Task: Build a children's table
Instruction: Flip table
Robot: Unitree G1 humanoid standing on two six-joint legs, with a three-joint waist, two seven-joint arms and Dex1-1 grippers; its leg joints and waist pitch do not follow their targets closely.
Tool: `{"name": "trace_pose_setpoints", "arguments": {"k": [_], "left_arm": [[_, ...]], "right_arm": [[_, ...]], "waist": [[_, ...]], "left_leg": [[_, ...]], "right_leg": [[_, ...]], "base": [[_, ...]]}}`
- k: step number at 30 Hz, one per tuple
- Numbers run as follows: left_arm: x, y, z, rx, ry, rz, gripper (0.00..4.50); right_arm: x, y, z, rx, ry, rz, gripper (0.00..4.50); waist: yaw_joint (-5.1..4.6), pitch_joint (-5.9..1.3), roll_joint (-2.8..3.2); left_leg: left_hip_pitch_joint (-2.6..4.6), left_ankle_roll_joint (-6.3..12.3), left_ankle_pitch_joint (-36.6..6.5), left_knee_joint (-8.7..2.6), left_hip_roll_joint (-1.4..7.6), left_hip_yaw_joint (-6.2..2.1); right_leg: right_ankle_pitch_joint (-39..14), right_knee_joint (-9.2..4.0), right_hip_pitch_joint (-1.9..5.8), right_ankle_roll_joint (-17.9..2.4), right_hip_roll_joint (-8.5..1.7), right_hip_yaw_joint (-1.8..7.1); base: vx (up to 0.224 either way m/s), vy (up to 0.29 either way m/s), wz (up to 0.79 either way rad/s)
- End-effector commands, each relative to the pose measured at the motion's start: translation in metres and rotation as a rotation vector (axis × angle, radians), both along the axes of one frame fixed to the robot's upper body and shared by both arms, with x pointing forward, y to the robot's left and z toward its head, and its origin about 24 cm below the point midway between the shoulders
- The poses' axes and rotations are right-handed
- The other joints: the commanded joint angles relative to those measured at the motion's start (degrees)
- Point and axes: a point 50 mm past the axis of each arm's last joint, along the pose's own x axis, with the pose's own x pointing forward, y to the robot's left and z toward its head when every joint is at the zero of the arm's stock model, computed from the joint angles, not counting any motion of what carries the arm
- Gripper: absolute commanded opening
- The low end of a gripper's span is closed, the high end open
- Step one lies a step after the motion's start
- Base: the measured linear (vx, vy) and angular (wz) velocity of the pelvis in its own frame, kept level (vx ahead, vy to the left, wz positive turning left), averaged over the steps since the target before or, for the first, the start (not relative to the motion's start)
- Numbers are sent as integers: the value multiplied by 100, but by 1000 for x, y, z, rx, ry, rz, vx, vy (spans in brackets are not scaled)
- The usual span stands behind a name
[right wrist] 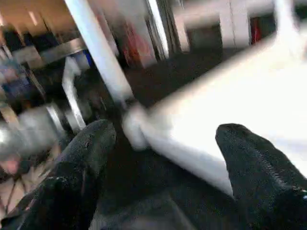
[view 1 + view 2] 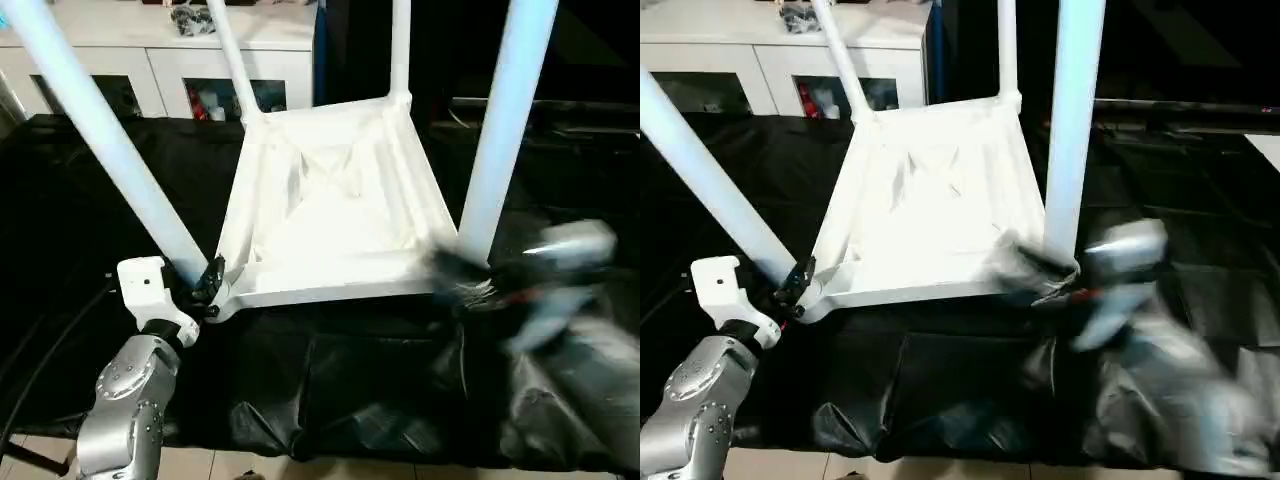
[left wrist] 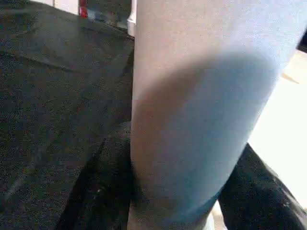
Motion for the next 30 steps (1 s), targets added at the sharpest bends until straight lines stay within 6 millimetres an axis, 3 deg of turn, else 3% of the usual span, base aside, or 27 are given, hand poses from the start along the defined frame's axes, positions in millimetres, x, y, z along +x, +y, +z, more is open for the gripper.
{"name": "trace_pose_setpoints", "arguments": {"k": [1, 3, 4, 5, 7, 8, 10, 11, 15, 16, 19, 22, 26, 30], "left_arm": [[1, -15, 7, -151, -43, -71, 207], [1, -16, 9, -165, -45, -70, 207], [0, -17, 10, -172, -46, -70, 207], [-1, -18, 12, -200, -51, -67, 207], [-1, -18, 13, -210, -52, -65, 207], [-2, -19, 13, -216, -53, -62, 207], [-2, -19, 14, -218, -53, -60, 207], [-3, -22, 15, -275, -51, -48, 207], [-2, -26, 20, -311, -64, -55, 207], [-3, -28, 21, -312, -65, -63, 207], [-6, -32, 22, -327, -62, -80, 207], [-8, -35, 24, -337, -62, -90, 207], [-13, -39, 25, -333, -57, -89, 207], [-16, -43, 27, -355, -56, -83, 207]], "right_arm": [[1, 6, -3, -53, -9, 31, 380], [-1, 12, -5, -65, 0, 70, 415], [-2, 13, -6, -72, 1, 81, 415], [-4, 16, -6, -64, 8, 109, 428], [-5, 17, -5, -59, 11, 119, 440], [-5, 17, -6, -60, 14, 128, 447], [-5, 18, -6, -65, 13, 133, 450], [-2, 18, -13, -106, 31, 112, 450], [9, 18, -25, -170, 57, 11, 450], [12, 18, -27, -177, 63, -17, 450], [20, 17, -34, -193, 83, -103, 450], [23, 22, -31, -122, 77, -131, 450], [20, 35, -13, 138, 61, -112, 450], [21, 41, -13, 223, 89, -181, 450]], "waist": [[-6, -303, -94], [-5, -303, -150], [7, -307, -144], [-5, -302, -194], [6, -299, -167], [-4, -294, -203], [3, -289, -193], [-7, -290, -232], [-25, -280, -234], [-31, -280, -272], [-34, -292, -263], [-37, -296, -292], [-41, -291, -281], [-50, -278, -260]], "left_leg": [[15, 215, -609, -368, 179, -52], [1, 288, -563, -375, 196, -55], [1, 316, -515, -374, 202, -60], [5, 350, -503, -368, 202, -47], [3, 368, -495, -372, 207, -56], [3, 388, -508, -368, 204, -45], [1, 391, -502, -371, 209, -50], [5, 380, -507, -372, 210, -45], [16, 262, -515, -377, 205, -44], [15, 255, -512, -377, 205, -39], [35, 216, -401, -367, 211, -36], [17, 295, -285, -360, 212, -34], [26, 416, -362, -367, 230, -45], [37, 272, -457, -389, 228, -40]], "right_leg": [[-790, -491, 217, -827, -379, 257], [-631, -468, 235, -839, -376, 255], [-568, -447, 240, -858, -388, 256], [-538, -457, 236, -870, -383, 256], [-538, -448, 239, -896, -392, 256], [-560, -459, 235, -894, -383, 258], [-574, -450, 235, -905, -388, 260], [-602, -459, 238, -885, -386, 260], [-605, -453, 229, -959, -382, 259], [-601, -453, 234, -954, -383, 258], [-394, -424, 229, -1022, -379, 265], [-34, -380, 258, -1043, -380, 271], [-42, -378, 253, -1033, -386, 269], [-208, -398, 237, -1027, -376, 265]], "base": [[0, 0, 0], [0, 0, 0], [0, 0, 0], [0, 0, 0], [0, 0, 0], [0, 0, 0], [0, 0, 0], [0, 0, 0], [0, 0, 0], [0, 0, 0], [0, 0, 0], [0, 0, 0], [0, 0, 0], [0, 0, 0]]}}
